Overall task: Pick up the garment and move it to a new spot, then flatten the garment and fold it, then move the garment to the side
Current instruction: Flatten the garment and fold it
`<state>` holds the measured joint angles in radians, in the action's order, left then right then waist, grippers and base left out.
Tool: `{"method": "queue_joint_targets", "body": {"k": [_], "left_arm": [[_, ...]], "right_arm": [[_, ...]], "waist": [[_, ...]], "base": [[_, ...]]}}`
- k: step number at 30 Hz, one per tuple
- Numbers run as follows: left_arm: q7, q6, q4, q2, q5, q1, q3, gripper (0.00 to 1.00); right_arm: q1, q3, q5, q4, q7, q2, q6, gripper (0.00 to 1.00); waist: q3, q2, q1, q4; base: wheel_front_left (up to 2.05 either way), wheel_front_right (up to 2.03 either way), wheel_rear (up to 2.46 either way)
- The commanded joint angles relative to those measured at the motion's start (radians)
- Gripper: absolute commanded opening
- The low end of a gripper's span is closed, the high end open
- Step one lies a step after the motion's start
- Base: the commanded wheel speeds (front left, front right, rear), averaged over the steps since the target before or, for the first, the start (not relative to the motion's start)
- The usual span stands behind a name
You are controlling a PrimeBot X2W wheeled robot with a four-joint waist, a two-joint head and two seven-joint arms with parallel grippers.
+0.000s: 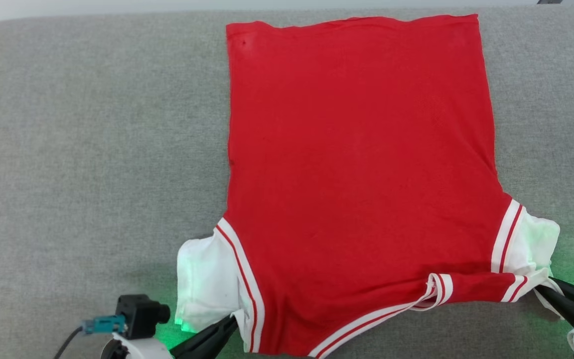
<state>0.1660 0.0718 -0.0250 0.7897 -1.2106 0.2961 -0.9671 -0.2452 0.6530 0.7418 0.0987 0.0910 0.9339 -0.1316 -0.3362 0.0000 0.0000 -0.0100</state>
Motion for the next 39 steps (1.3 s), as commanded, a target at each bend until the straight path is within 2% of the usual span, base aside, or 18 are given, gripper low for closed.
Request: {"method": "queue_joint_targets", "body": {"k": [1, 3, 4, 5, 8, 9, 13, 19, 24, 26, 30, 34, 39], "left_arm": [[-0.001, 0.007, 0.023, -0.012, 0.012, 0.014, -0.004, 0.00], [0.002, 0.006, 0.044, -0.020, 0.017, 0.018, -0.008, 0.00], [0.003, 0.007, 0.054, -0.023, 0.018, 0.018, -0.007, 0.00], [0.007, 0.007, 0.060, -0.024, 0.021, 0.018, -0.007, 0.00], [0.013, 0.004, 0.069, -0.023, 0.024, 0.018, -0.003, 0.00], [0.019, 0.000, 0.071, -0.023, 0.025, 0.014, -0.001, 0.00], [0.029, -0.002, 0.066, -0.027, 0.031, 0.006, -0.001, 0.00], [0.034, -0.008, 0.046, -0.038, 0.056, 0.022, -0.006, 0.00], [0.016, -0.001, 0.033, -0.068, 0.089, 0.071, -0.019, 0.00], [0.004, 0.006, 0.034, -0.086, 0.103, 0.097, -0.027, 0.00], [0.000, 0.018, 0.047, -0.125, 0.117, 0.140, -0.034, 0.00], [0.003, 0.033, 0.056, -0.156, 0.130, 0.176, -0.041, 0.00], [0.007, 0.046, 0.077, -0.194, 0.143, 0.217, -0.059, 0.00]], "right_arm": [[-0.010, 0.023, -0.023, 0.020, 0.004, -0.017, 0.002, 0.14], [-0.023, 0.034, -0.047, 0.031, -0.001, -0.028, 0.002, 0.62], [-0.026, 0.037, -0.053, 0.030, -0.002, -0.035, 0.002, 0.95], [-0.028, 0.040, -0.054, 0.025, 0.000, -0.038, 0.002, 1.00], [-0.028, 0.047, -0.064, 0.003, 0.011, -0.022, 0.002, 1.00], [-0.020, 0.040, -0.061, -0.037, 0.029, 0.010, 0.002, 1.00], [0.004, -0.016, -0.025, -0.132, 0.067, 0.068, 0.002, 1.00], [0.075, -0.254, 0.115, -0.322, 0.165, 0.209, 0.002, 1.00], [0.028, -0.431, 0.193, -0.337, 0.251, 0.254, 0.002, 1.00], [-0.033, -0.455, 0.207, -0.310, 0.300, 0.235, 0.002, 1.00], [-0.230, -0.417, 0.218, -0.212, 0.473, 0.161, 0.002, 1.00], [-0.492, -0.354, 0.130, -0.039, 0.598, 0.058, 0.002, 1.00], [-0.766, -0.285, 0.005, 0.194, 0.694, -0.026, 0.002, 1.00]], "waist": [[-0.003, 0.0000, 0.0000, -0.004], [-0.004, 0.0000, 0.0000, -0.009], [-0.003, 0.0000, 0.0000, -0.014], [-0.002, 0.0000, 0.0000, -0.019], [-0.001, 0.0000, 0.0000, -0.027], [0.000, 0.0000, 0.0000, -0.034], [-0.001, 0.0000, 0.0000, -0.040], [-0.019, 0.0000, 0.0000, -0.017], [-0.060, 0.0000, 0.0000, 0.041], [-0.081, 0.0000, 0.0000, 0.072], [-0.123, 0.0000, 0.0000, 0.134], [-0.181, 0.0000, 0.0000, 0.197], [-0.247, 0.0000, 0.0000, 0.271]], "base": [[0.00, 0.00, 0.00], [0.00, 0.00, 0.00], [0.00, 0.00, 0.00], [0.00, 0.00, 0.00], [0.00, 0.00, 0.00], [0.00, 0.00, 0.00], [0.00, 0.00, 0.00], [0.00, 0.00, 0.00], [0.00, 0.00, 0.00], [0.00, 0.00, 0.00], [0.00, 0.00, 0.00], [0.00, 0.00, 0.00], [0.00, 0.00, 0.00]]}}
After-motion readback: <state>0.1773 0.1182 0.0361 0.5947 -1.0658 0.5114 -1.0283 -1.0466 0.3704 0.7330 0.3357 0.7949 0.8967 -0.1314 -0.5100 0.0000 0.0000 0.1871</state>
